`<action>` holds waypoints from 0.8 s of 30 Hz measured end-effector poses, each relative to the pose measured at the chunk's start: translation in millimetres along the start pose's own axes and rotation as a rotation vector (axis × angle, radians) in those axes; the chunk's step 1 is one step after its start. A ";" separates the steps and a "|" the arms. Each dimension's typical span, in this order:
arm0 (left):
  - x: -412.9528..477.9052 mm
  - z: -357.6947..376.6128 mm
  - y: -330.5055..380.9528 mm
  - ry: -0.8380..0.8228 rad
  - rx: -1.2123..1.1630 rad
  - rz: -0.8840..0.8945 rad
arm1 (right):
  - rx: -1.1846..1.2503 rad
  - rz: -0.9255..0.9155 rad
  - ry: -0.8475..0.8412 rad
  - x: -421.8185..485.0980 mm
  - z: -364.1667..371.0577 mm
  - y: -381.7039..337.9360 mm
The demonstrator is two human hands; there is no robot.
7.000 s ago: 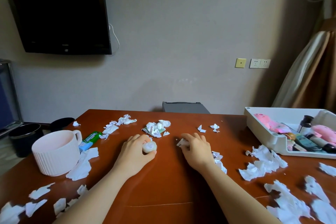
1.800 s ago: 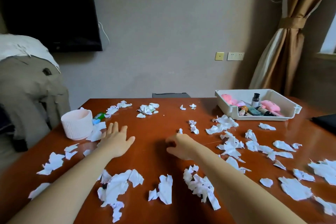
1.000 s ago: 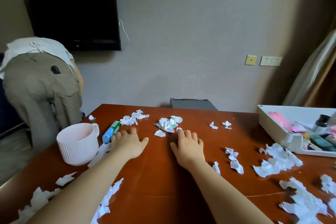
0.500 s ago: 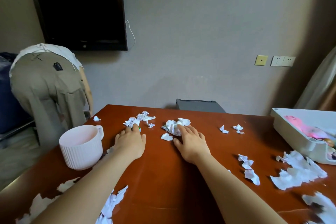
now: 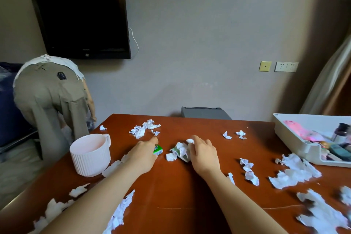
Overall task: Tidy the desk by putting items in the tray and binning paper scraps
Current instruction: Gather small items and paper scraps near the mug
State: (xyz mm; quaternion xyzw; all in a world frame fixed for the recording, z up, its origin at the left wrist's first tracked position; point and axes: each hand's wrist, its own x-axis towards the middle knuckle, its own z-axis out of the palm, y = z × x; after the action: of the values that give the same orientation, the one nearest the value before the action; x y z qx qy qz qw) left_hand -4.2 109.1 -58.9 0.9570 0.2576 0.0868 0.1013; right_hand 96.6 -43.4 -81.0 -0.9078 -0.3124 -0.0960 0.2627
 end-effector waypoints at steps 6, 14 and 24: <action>-36.4 -4.9 6.4 -0.072 0.012 0.125 | 0.001 0.114 -0.027 -26.2 -8.1 3.4; -79.5 -6.3 13.3 -0.058 0.029 0.153 | -0.066 0.073 -0.081 -59.2 -19.0 -0.4; -106.6 -6.1 23.7 -0.007 0.051 0.182 | -0.055 0.148 0.060 -77.7 -32.0 -4.1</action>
State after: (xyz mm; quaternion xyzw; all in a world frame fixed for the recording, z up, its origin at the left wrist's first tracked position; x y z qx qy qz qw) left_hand -85.0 35.4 -59.5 0.9790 0.1712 0.0858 0.0696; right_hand 32.6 -98.0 -78.6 -0.9320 -0.2338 -0.1121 0.2531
